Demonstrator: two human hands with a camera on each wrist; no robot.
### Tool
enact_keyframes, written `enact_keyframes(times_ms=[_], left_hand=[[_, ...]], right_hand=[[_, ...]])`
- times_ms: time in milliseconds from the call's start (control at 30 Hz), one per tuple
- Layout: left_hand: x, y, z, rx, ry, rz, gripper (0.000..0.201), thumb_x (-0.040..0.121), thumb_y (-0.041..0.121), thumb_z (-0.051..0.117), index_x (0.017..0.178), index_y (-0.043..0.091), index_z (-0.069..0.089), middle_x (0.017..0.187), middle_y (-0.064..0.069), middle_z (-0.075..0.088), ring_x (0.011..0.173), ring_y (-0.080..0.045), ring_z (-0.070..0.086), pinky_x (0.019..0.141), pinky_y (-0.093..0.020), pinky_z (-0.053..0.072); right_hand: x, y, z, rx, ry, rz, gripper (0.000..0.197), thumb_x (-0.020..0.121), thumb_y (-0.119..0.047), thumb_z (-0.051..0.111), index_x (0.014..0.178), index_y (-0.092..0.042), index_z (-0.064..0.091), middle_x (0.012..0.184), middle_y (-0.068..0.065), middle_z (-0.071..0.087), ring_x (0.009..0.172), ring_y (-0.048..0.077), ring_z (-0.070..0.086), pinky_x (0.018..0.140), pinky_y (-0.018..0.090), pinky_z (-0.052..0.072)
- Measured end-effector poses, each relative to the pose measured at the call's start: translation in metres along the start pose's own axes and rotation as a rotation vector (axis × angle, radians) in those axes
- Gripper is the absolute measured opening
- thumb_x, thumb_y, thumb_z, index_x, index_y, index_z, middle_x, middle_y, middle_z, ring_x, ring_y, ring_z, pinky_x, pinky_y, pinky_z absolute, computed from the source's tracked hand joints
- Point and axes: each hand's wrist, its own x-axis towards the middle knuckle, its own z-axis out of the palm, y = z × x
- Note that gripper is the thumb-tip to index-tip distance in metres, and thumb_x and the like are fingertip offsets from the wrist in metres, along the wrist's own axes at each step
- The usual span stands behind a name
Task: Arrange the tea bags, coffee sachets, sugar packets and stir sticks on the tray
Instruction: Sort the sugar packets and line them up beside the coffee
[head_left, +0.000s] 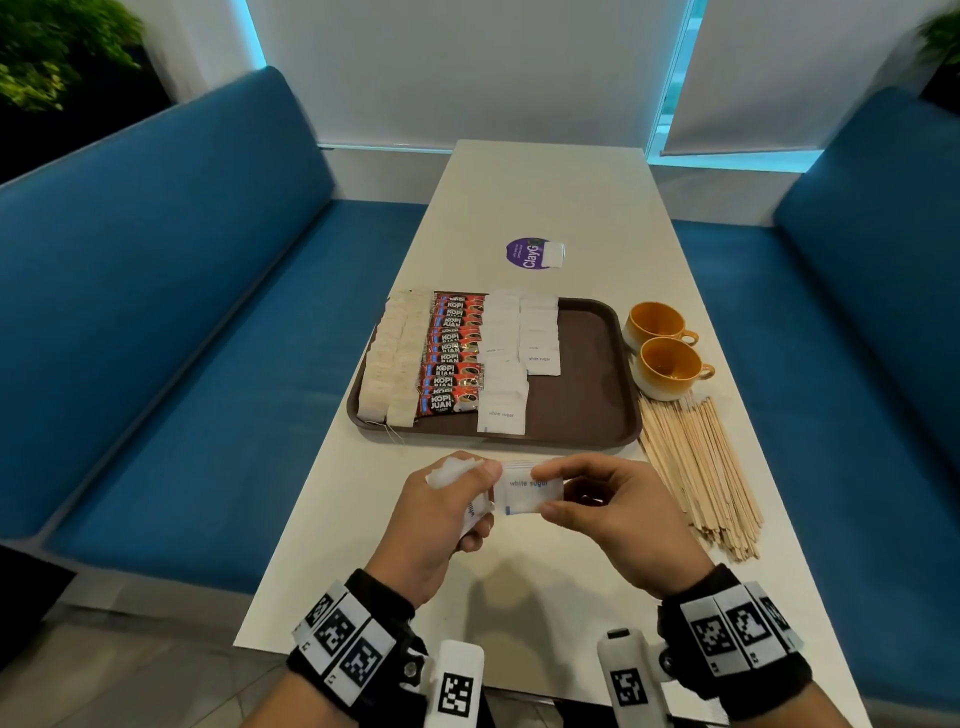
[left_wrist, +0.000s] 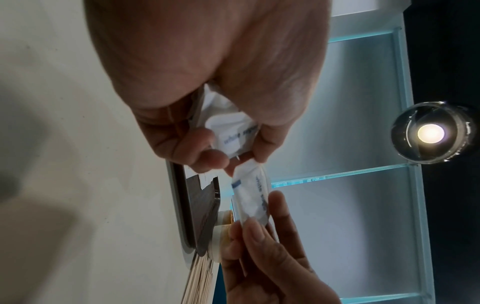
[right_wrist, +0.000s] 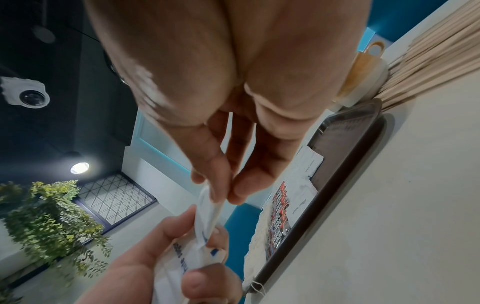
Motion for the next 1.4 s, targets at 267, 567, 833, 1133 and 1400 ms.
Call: enact_keyframes(times_ms=[267,567,833,1133,1400], left_hand=[[0.013,0.002,-0.004,-0.133,0.038,-0.138,0.022,0.092,0.022,0.072,0.106,0.005,0.067,0.089,-0.011,0.069,0.064,-0.025,0.062,0.053,-0.029,0.047],[0.03,0.003,-0.017,-0.492,-0.034,-0.208,0.041,0.093,-0.013,0.036,0.128,-0.005,0.056,0.118,-0.031,0.069,0.099,-0.058,0.067,0.076,-0.048,0.064],[0.028,0.004,-0.02,-0.477,-0.076,-0.202,0.041,0.093,-0.015,0.033,0.129,-0.01,0.051,0.118,-0.03,0.069,0.1,-0.06,0.066,0.08,-0.051,0.062],[0.025,0.001,-0.026,-0.47,-0.075,-0.223,0.041,0.093,-0.015,0.035,0.13,-0.006,0.052,0.117,-0.029,0.07,0.1,-0.061,0.065,0.081,-0.052,0.062],[0.017,0.009,-0.026,-0.388,-0.069,-0.161,0.03,0.097,-0.013,0.041,0.123,-0.013,0.056,0.117,-0.026,0.071,0.101,-0.054,0.068,0.08,-0.049,0.063]], right_hand=[[0.05,-0.003,-0.019,-0.036,0.102,0.042,0.022,0.082,0.001,0.08,0.094,-0.018,0.081,0.086,0.007,0.076,0.076,0.023,0.07,0.072,0.031,0.061],[0.172,0.012,-0.05,-0.104,0.316,0.097,0.03,0.082,-0.005,0.083,0.107,-0.019,0.072,0.098,0.003,0.073,0.085,0.018,0.076,0.075,0.032,0.064],[0.229,0.045,-0.051,-0.325,0.233,0.345,0.022,0.081,-0.007,0.085,0.096,-0.021,0.075,0.095,0.003,0.075,0.082,0.021,0.076,0.078,0.039,0.065],[0.241,0.048,-0.041,-0.501,0.216,0.4,0.017,0.075,-0.014,0.091,0.083,-0.018,0.077,0.083,0.002,0.075,0.075,0.017,0.074,0.08,0.036,0.064],[0.227,0.031,-0.047,-0.484,0.298,0.357,0.015,0.084,-0.031,0.084,0.087,-0.023,0.071,0.083,0.001,0.074,0.077,0.018,0.072,0.082,0.041,0.064]])
